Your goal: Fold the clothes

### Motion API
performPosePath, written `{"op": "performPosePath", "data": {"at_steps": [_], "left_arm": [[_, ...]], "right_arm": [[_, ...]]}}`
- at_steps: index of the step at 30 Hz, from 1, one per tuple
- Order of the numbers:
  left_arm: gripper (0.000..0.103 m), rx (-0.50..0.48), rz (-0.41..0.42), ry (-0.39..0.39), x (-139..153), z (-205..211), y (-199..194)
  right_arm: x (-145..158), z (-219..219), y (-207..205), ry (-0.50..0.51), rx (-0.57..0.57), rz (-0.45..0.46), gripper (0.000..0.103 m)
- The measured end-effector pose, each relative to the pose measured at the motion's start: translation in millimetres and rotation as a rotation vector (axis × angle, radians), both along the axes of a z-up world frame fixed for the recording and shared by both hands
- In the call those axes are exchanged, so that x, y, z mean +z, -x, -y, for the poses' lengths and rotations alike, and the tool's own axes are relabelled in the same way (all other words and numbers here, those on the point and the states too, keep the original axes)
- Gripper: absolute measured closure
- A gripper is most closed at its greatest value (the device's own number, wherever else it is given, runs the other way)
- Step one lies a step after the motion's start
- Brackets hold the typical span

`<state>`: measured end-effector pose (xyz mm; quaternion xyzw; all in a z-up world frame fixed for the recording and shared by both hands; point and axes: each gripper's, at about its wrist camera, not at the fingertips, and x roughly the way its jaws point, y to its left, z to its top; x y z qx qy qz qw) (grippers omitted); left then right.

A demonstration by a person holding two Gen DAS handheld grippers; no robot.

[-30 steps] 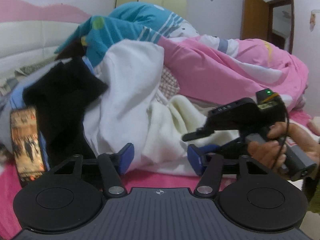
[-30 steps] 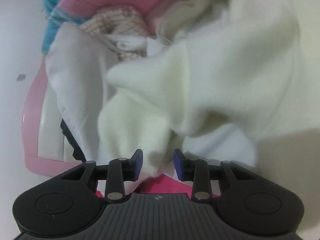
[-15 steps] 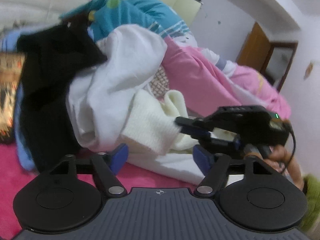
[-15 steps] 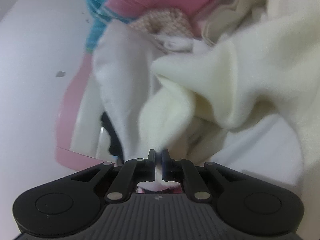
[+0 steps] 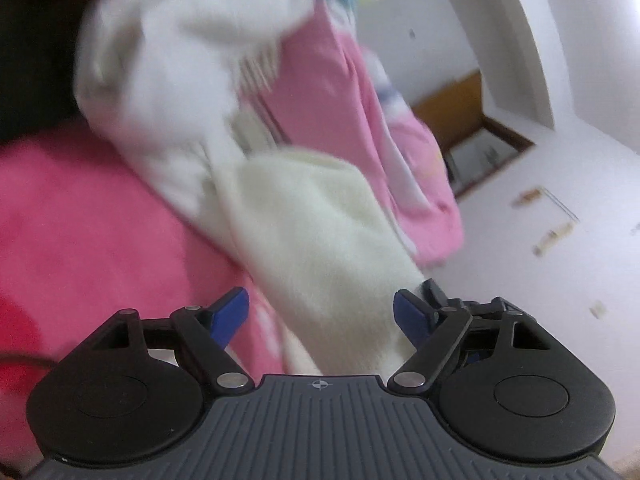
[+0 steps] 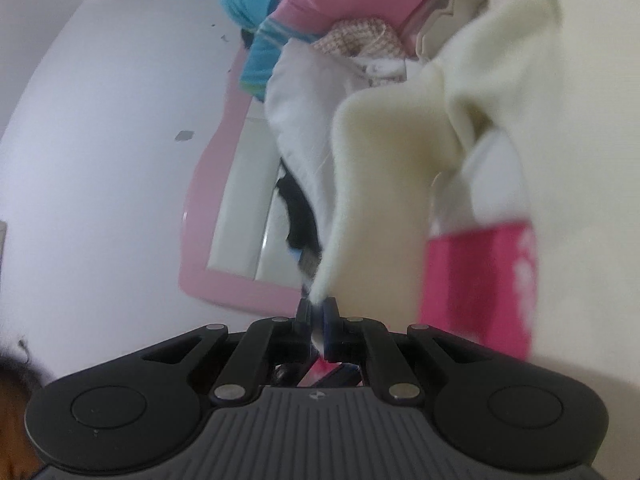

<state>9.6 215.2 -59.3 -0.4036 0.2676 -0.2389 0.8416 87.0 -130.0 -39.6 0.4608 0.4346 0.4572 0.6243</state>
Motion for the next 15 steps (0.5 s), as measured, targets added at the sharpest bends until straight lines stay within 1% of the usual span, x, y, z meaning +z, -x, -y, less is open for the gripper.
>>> {"op": "performPosePath", "data": {"at_steps": [2, 4, 5, 8, 10, 12, 13, 15], "left_arm": [[0.022, -0.045, -0.004, -0.035, -1.3, 14.5, 4.6], [0.022, -0.079, 0.007, -0.112, 3.1, 28.8, 10.7], [0.022, -0.096, 0.02, -0.161, 7.4, 35.4, 14.4], [0.02, -0.116, 0.085, -0.345, 25.8, 52.1, 30.8], [0.017, -0.115, 0.143, -0.461, 39.5, 60.7, 45.2], [0.009, -0.095, 0.204, -0.548, 53.2, 63.9, 60.5], [0.006, -0.08, 0.228, -0.58, 57.3, 65.0, 66.0], [0.004, -0.049, 0.262, -0.634, 61.8, 66.3, 76.0]], "right_arm": [[-0.9, 17.1, 10.5, -0.004, -0.011, -0.002, 0.098], [-2.5, 32.0, 16.4, -0.002, -0.022, -0.009, 0.098], [-3.0, 37.4, 19.0, 0.006, -0.028, -0.009, 0.098], [0.5, 45.2, 20.3, 0.025, -0.036, 0.009, 0.098], [11.0, 39.2, 13.8, 0.012, -0.012, 0.05, 0.098], [27.1, 23.9, 5.7, 0.007, 0.036, 0.11, 0.098], [37.2, 11.5, 0.7, 0.014, 0.07, 0.15, 0.098], [57.8, -23.5, -10.4, 0.061, 0.147, 0.227, 0.097]]}}
